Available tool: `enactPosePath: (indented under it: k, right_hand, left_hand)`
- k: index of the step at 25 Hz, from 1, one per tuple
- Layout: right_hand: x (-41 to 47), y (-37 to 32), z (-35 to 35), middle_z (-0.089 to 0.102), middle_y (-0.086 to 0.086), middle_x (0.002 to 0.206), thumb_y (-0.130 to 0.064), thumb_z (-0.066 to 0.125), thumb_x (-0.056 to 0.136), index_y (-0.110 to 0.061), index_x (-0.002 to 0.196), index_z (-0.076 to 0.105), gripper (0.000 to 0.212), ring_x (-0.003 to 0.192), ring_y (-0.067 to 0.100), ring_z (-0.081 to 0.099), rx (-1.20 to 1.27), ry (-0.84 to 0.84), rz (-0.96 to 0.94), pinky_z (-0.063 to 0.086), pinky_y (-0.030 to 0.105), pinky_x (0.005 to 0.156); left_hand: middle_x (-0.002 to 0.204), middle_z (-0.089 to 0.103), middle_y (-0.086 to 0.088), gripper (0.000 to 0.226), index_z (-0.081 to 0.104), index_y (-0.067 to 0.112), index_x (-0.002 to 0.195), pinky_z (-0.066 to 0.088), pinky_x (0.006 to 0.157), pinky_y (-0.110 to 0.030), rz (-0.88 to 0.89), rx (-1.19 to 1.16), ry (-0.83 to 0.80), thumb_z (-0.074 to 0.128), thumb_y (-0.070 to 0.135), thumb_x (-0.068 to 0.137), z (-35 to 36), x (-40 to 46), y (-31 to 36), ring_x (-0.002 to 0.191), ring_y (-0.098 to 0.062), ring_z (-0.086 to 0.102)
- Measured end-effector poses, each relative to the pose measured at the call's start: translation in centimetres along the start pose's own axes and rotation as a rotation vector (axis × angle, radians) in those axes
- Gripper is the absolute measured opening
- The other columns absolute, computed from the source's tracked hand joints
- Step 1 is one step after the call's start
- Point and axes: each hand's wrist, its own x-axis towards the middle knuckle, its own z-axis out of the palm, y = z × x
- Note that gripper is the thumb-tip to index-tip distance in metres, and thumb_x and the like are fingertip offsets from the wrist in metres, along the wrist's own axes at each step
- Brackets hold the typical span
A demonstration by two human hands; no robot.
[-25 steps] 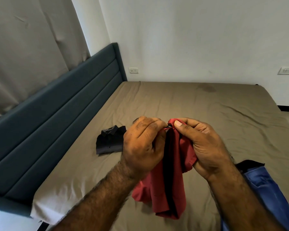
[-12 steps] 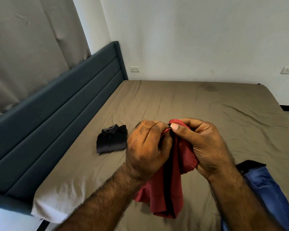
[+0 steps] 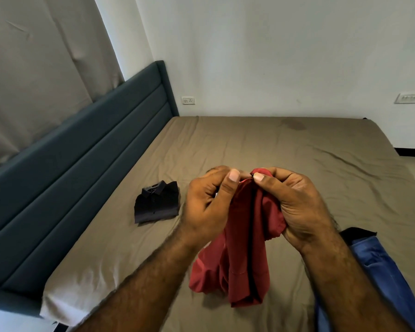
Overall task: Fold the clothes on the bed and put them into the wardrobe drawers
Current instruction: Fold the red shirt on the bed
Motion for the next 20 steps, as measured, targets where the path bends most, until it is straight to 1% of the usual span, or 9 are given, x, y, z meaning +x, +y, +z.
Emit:
enactPosePath:
  k: [4, 6, 8, 10, 12, 14, 16, 18, 20]
  right_hand:
    - [-0.5, -0.1, -0.5, 0.076, 0.021, 0.093, -0.024, 0.076, 0.084, -0.009, 0.096, 0.079, 0.019, 0.084, 0.034, 0.072, -0.078, -0.009, -0.045, 0.059, 0.043, 0.082]
    - [-0.8, -0.5, -1.0, 0.076, 0.02, 0.093, -0.024, 0.076, 0.085, -0.012, 0.094, 0.08, 0.015, 0.083, 0.032, 0.072, -0.092, -0.024, -0.069, 0.057, 0.044, 0.083]
    - [-1.1, -0.9, -1.3, 0.076, 0.021, 0.097, -0.022, 0.075, 0.088, -0.012, 0.098, 0.079, 0.015, 0.088, 0.033, 0.074, -0.096, -0.067, -0.108, 0.06, 0.043, 0.084]
    - [-1.5, -1.4, -1.6, 0.077, 0.019, 0.101, -0.02, 0.073, 0.09, -0.013, 0.101, 0.08, 0.015, 0.093, 0.033, 0.075, -0.126, -0.09, -0.175, 0.062, 0.04, 0.084]
    - [-2.0, -2.1, -1.7, 0.078, 0.01, 0.098, -0.021, 0.073, 0.089, -0.016, 0.1, 0.08, 0.013, 0.092, 0.025, 0.076, -0.233, -0.078, -0.276, 0.062, 0.032, 0.08]
    - [-2.4, -2.7, -1.7, 0.078, 0.002, 0.095, -0.02, 0.074, 0.091, -0.018, 0.102, 0.079, 0.012, 0.091, 0.021, 0.076, -0.418, -0.056, -0.398, 0.061, 0.026, 0.077]
    - [-2.7, -3.1, -1.8, 0.077, -0.003, 0.092, -0.018, 0.075, 0.093, -0.019, 0.103, 0.08, 0.01, 0.092, 0.021, 0.075, -0.581, -0.041, -0.512, 0.059, 0.026, 0.078]
    - [-2.8, -3.4, -1.9, 0.075, -0.007, 0.091, -0.019, 0.077, 0.093, -0.021, 0.102, 0.08, 0.009, 0.092, 0.019, 0.073, -0.713, -0.013, -0.59, 0.057, 0.024, 0.077]
    - [-3.1, -3.5, -1.9, 0.072, -0.011, 0.091, -0.019, 0.077, 0.094, -0.02, 0.102, 0.079, 0.009, 0.091, 0.013, 0.07, -0.833, 0.012, -0.668, 0.055, 0.02, 0.076]
  left_hand:
    - [0.083, 0.079, -0.006, 0.008, 0.08, 0.006, 0.095, 0.061, 0.072, -0.031, -0.324, -0.197, 0.075, 0.076, 0.013, 0.092, 1.1, 0.6, 0.9, 0.077, -0.018, 0.075]
    - [0.084, 0.078, -0.004, 0.015, 0.076, 0.007, 0.101, 0.061, 0.074, -0.027, -0.382, -0.297, 0.094, 0.08, 0.007, 0.086, 1.5, 0.8, 1.4, 0.078, -0.015, 0.075]
    - [0.098, 0.078, -0.004, 0.025, 0.073, 0.011, 0.116, 0.062, 0.082, -0.031, -0.297, -0.22, 0.058, 0.078, 0.008, 0.092, 1.7, 1.0, 1.1, 0.092, -0.015, 0.075]
    - [0.113, 0.075, -0.002, 0.025, 0.073, 0.012, 0.124, 0.06, 0.094, -0.04, -0.141, -0.084, -0.057, 0.068, 0.014, 0.1, 2.0, 1.0, 1.0, 0.11, -0.021, 0.072]
    - [0.108, 0.076, -0.001, 0.02, 0.074, 0.008, 0.118, 0.061, 0.092, -0.045, -0.104, -0.056, -0.074, 0.061, 0.015, 0.104, 2.4, 0.7, 1.2, 0.106, -0.025, 0.073]
    - [0.095, 0.074, 0.004, 0.013, 0.073, 0.009, 0.107, 0.061, 0.079, -0.038, -0.057, 0.006, -0.003, 0.062, 0.015, 0.105, 2.8, 0.3, 2.0, 0.09, -0.022, 0.072]
    - [0.09, 0.07, 0.003, 0.011, 0.07, 0.009, 0.103, 0.059, 0.072, -0.035, 0.011, 0.076, 0.052, 0.061, 0.015, 0.105, 3.0, -0.3, 2.6, 0.084, -0.021, 0.07]
    - [0.092, 0.069, 0.002, 0.011, 0.069, 0.008, 0.103, 0.058, 0.074, -0.035, 0.077, 0.138, 0.064, 0.06, 0.015, 0.104, 2.9, -0.6, 2.9, 0.086, -0.019, 0.069]
    - [0.094, 0.068, 0.002, 0.01, 0.07, 0.006, 0.103, 0.055, 0.08, -0.028, 0.173, 0.235, 0.079, 0.061, 0.01, 0.101, 2.6, -0.6, 3.2, 0.091, -0.014, 0.067]
